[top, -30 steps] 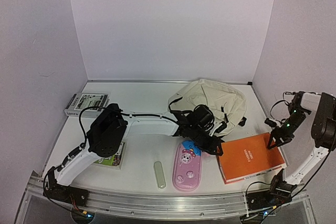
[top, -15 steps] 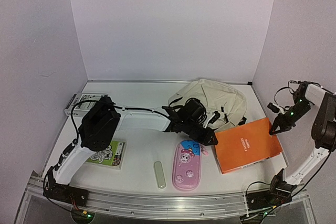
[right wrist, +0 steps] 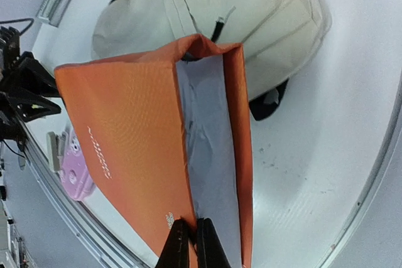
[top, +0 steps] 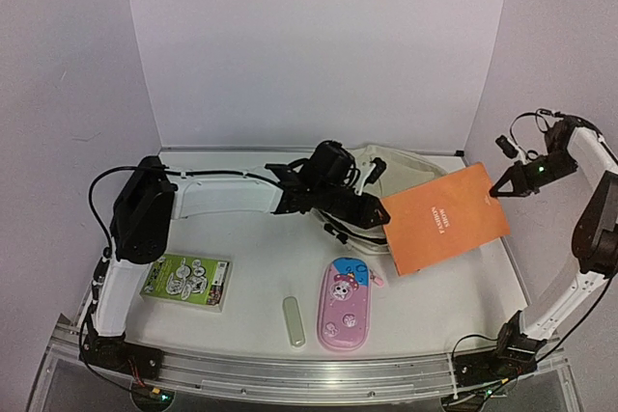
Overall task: Pack the student bag
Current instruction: Pick up the book from the center of the board.
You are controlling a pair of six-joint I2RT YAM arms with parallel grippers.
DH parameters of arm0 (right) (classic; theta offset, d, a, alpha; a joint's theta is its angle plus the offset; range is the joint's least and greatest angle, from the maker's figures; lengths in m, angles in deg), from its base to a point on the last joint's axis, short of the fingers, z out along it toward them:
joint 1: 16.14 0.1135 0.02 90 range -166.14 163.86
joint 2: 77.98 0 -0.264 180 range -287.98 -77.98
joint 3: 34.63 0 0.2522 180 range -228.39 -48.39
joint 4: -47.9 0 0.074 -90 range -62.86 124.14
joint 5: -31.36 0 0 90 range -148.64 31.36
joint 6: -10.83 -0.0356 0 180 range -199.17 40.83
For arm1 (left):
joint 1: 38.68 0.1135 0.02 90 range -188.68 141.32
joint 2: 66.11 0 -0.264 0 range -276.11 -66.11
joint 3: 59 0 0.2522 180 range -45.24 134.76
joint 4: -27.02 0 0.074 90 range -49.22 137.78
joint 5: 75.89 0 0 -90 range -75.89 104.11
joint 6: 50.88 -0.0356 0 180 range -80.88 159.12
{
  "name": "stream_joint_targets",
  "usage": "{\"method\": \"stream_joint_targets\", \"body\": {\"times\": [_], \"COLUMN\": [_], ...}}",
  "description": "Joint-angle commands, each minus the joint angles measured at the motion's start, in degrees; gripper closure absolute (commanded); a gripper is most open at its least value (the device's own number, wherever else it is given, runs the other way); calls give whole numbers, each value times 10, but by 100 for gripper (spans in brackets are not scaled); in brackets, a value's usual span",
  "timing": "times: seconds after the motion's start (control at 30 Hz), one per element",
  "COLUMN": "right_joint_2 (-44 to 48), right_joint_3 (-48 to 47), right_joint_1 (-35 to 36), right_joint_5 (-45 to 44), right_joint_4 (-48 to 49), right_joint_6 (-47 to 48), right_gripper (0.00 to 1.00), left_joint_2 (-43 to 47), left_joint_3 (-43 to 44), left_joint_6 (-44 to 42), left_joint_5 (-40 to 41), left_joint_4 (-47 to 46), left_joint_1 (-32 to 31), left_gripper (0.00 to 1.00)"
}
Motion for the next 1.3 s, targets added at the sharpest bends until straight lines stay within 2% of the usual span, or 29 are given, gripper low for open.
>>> {"method": "stream_joint_targets", "body": {"times": [0.0, 0.13, 0.3, 0.5, 0.63, 0.77, 0.87, 1.0, 1.1, 1.27], "right_joint_2": [16, 8, -36, -70, -102, -121, -124, -126, -126, -125], "right_joint_3": [-56, -85, -96, -48, -48, -35, -21, -17, -7, 8], "right_joint_1": [71, 152, 247, 303, 315, 316, 321, 323, 324, 329], "right_joint_5": [88, 55, 34, 10, 0, -2, -8, -23, -19, 5], "right_joint_4": [-34, 83, 166, 307, 347, 387, 417, 439, 462, 493], "right_joint_6": [-136, -251, -344, -455, -496, -544, -585, -636, -694, -768], "right_gripper": [100, 100, 100, 100, 100, 100, 100, 100, 100, 100], "left_joint_2": [90, 125, 169, 189, 187, 191, 216, 264, 277, 238], "left_joint_3": [-23, -48, -85, -151, -187, -196, -208, -230, -242, -251], "left_joint_6": [-23, -22, -46, -36, -7, -19, -48, -91, -166, -275], "left_joint_5": [5, 18, 56, 106, 76, 86, 110, 144, 215, 365], "left_joint_4": [-78, -55, -10, 5, -7, 13, 24, 44, 48, 18], "left_joint_1": [18, 62, 84, 117, 168, 192, 192, 180, 122, 29], "left_gripper": [69, 68, 65, 59, 45, 22, 11, 3, 0, 0]}}
